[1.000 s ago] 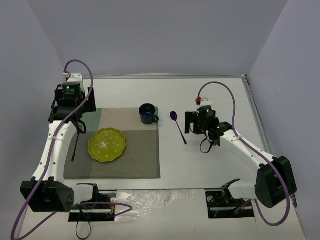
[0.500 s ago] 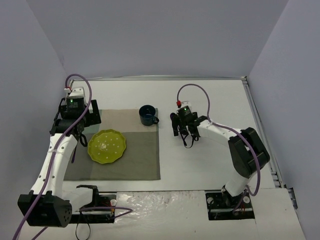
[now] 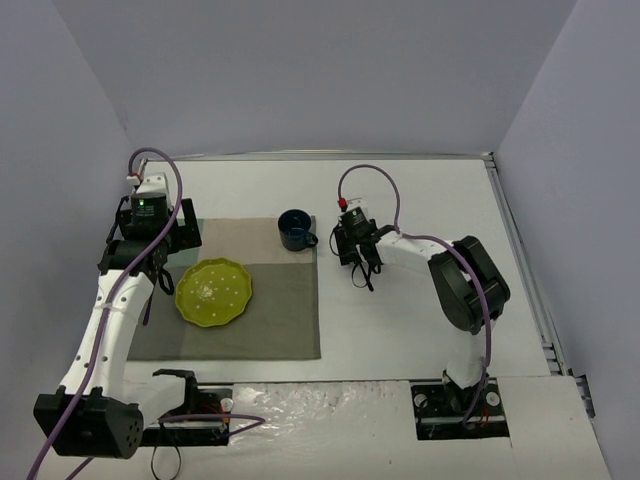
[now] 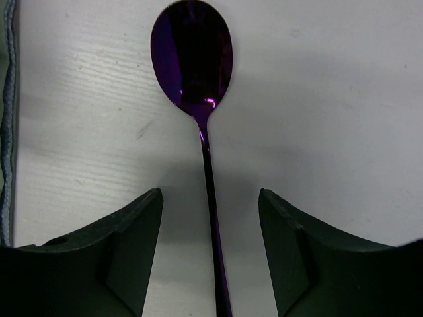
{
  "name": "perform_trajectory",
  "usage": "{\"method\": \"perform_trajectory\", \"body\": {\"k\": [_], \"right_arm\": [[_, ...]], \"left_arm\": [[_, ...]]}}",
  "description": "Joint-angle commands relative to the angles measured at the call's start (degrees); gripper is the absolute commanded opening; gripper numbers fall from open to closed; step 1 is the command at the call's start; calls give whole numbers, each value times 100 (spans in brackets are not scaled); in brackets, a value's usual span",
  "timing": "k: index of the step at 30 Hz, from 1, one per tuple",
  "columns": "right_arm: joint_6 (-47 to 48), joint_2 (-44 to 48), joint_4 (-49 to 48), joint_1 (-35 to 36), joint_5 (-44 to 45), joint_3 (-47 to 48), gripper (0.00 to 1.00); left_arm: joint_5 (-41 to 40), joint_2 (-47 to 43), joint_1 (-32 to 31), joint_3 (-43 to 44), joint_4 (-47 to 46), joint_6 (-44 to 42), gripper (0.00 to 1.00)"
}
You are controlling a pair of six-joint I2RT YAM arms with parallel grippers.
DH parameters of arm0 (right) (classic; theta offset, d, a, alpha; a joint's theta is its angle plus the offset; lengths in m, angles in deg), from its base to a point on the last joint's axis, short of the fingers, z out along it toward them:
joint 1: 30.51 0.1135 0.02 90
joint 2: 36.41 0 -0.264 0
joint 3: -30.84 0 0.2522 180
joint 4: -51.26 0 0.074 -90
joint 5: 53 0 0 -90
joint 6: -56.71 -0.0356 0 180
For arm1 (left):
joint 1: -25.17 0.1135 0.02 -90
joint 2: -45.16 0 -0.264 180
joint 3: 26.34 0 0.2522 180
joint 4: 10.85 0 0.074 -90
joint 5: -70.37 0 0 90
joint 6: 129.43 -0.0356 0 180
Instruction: Set the dinner table for one person
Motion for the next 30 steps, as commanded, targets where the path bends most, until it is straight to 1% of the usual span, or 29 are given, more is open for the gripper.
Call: {"method": "perform_trajectory", "body": {"k": [1,7,9,14,18,21,23,27,30], "right_arm": [[66,-278,-45,-78,-81,292,54],[-15,-455,-43,-326,-267,207,49],[-24,-485,-45,-384,-338,153,46],[-2,-453,-22,-513,-411,43,30],[31,-457,50,-515,-420,36,21],[48,-467,91,-517,-394,31,7],[48,-430,101,-514,-355,6,1],[-60,-150,131,-509,-283,-148,0],[-365,343,138,-374,-192,-334,0]], "left_arm": [[-117,-78,-22,3,-296,-45,97],[-134,-72,-16,-15,-320,-63,97],[-126,-61,-16,-17,-321,-63,97],[-117,-38,-16,-24,-337,-63,97],[-115,-36,-16,-32,-338,-71,97],[-120,-43,-16,-35,-338,-82,97],[-123,-36,-19,-41,-341,-89,97],[-110,-53,-16,-41,-347,-89,97],[-114,-59,-10,-32,-347,-84,97]]}}
